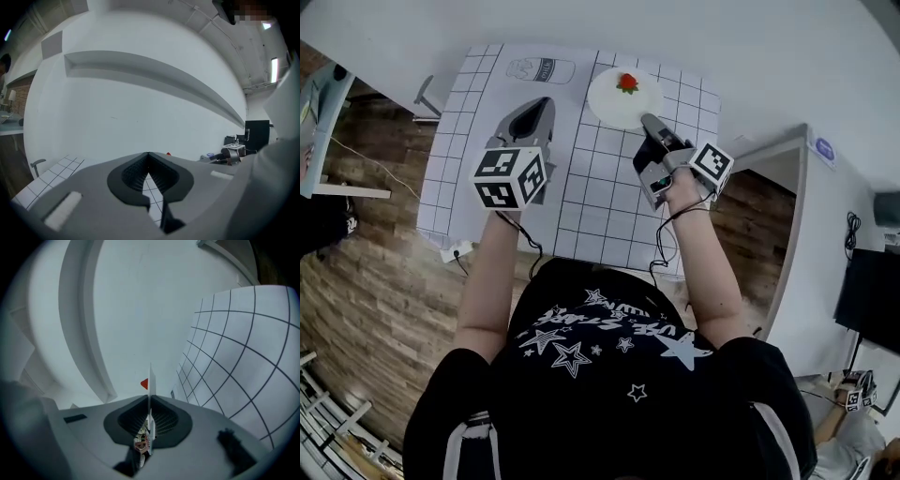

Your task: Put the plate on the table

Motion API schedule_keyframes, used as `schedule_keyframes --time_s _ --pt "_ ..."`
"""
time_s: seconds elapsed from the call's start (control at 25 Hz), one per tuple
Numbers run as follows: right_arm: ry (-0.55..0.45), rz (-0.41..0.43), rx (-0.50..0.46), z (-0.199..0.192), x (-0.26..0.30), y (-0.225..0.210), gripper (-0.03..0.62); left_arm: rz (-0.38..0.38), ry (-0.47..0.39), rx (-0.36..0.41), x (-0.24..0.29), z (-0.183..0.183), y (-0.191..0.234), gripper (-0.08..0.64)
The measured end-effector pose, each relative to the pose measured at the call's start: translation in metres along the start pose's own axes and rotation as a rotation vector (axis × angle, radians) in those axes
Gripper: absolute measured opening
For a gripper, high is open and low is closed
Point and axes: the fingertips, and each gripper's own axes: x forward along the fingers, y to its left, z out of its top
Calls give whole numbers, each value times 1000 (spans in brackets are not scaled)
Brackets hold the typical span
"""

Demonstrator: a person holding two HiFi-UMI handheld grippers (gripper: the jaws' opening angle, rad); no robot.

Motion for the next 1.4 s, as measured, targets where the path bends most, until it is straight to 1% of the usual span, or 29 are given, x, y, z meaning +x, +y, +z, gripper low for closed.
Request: schedule_keyframes --time_s 0.16,0.28,0.56,0.8,0.96,1.08,1.28,1.4 --pt "-27 -9 -6 15 25 -6 26 -25 5 21 30 9 19 9" --pt "-40 -18 -11 23 42 -13 26 -47 17 17 51 7 29 9" --pt "-73 -48 -9 43 74 -37 26 -84 87 -19 100 -21 51 9" --pt "-81 -61 -6 51 83 -48 26 -82 102 -15 105 -36 51 9" --pt "-93 -88 11 64 103 -67 26 -95 136 -40 125 -54 63 9" --pt "-100 -98 21 69 117 -79 26 -94 153 -40 137 -65 72 9" --pt "-106 -112 54 68 132 -96 26 -103 177 -55 146 -79 76 9" --pt "-114 -112 67 72 140 -110 26 -107 177 -54 150 -83 77 9"
